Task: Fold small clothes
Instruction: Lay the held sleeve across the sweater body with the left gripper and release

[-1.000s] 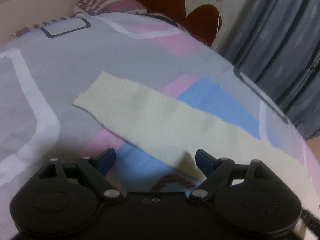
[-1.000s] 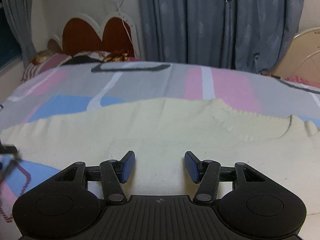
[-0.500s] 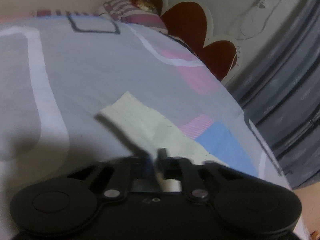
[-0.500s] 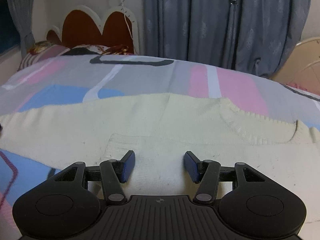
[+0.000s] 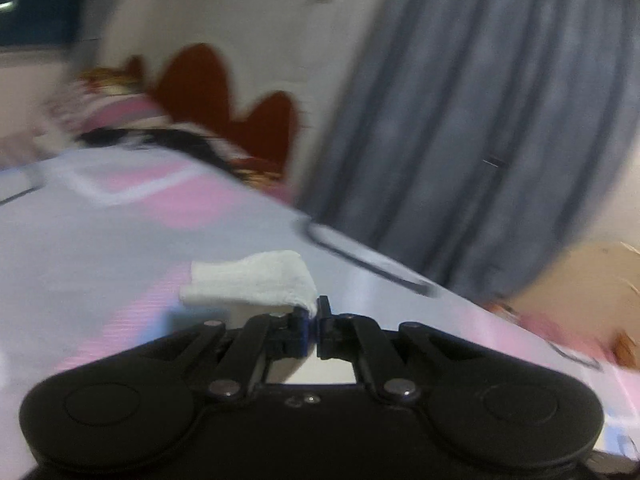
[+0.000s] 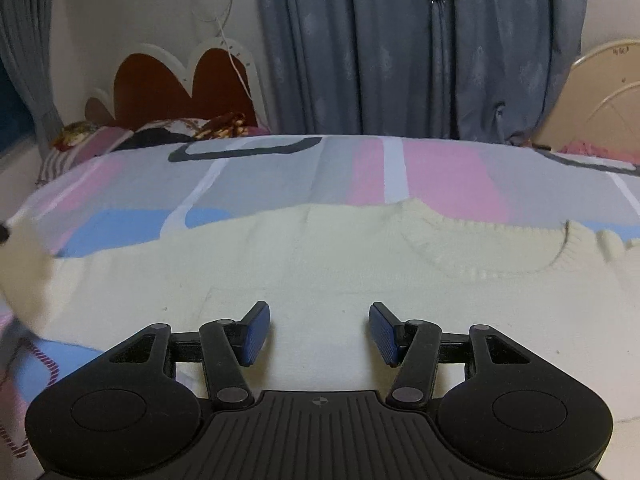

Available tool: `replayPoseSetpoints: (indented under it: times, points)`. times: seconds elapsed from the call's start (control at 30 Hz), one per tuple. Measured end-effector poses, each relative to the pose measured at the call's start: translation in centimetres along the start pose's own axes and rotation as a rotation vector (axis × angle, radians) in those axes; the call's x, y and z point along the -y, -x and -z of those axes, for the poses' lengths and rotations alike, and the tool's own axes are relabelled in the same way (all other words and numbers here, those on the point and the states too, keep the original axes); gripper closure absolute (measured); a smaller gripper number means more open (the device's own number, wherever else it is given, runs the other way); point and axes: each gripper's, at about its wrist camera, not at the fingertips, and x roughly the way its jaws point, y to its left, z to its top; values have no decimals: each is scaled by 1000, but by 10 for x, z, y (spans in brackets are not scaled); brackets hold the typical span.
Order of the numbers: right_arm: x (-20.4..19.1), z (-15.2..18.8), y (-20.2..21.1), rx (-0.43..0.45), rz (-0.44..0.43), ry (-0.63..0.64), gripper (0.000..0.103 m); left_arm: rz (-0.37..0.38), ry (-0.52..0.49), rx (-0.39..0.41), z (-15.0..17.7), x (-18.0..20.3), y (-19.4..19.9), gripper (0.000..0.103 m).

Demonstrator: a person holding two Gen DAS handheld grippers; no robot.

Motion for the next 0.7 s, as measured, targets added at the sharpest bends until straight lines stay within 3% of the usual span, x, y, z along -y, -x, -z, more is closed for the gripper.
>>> replayPoseSetpoints:
  times: [0.13, 0.27, 0.47, 0.53, 0.57, 0.6, 0.63, 0.67, 0.7]
  points:
    - [23, -1, 22, 20, 13, -37, 48, 148, -127, -56, 17, 72, -8, 100]
    - [51, 1, 47, 39, 48, -66, 48, 251, -217, -116, 49, 130, -19, 100]
    - [92, 13, 77, 34, 87, -96, 48, 288, -354, -248, 104, 181, -45, 98]
    - [99, 16, 83, 33, 85, -102, 48, 286, -390, -299, 116, 184, -49, 81]
    - [102, 18, 85, 33, 84, -104, 48, 283, -395, -320, 119, 184, -51, 68]
    - [103, 20, 88, 32, 81, -107, 48, 275, -399, -329, 121, 183, -45, 44]
    - [105, 22, 91, 31, 72, -110, 48, 265, -399, -324, 121, 183, -41, 32]
    - [106, 23, 92, 29, 65, -112, 48, 253, -394, -299, 118, 179, -36, 22]
    - [106, 23, 93, 26, 59, -113, 48, 244, -393, -278, 115, 175, -32, 22]
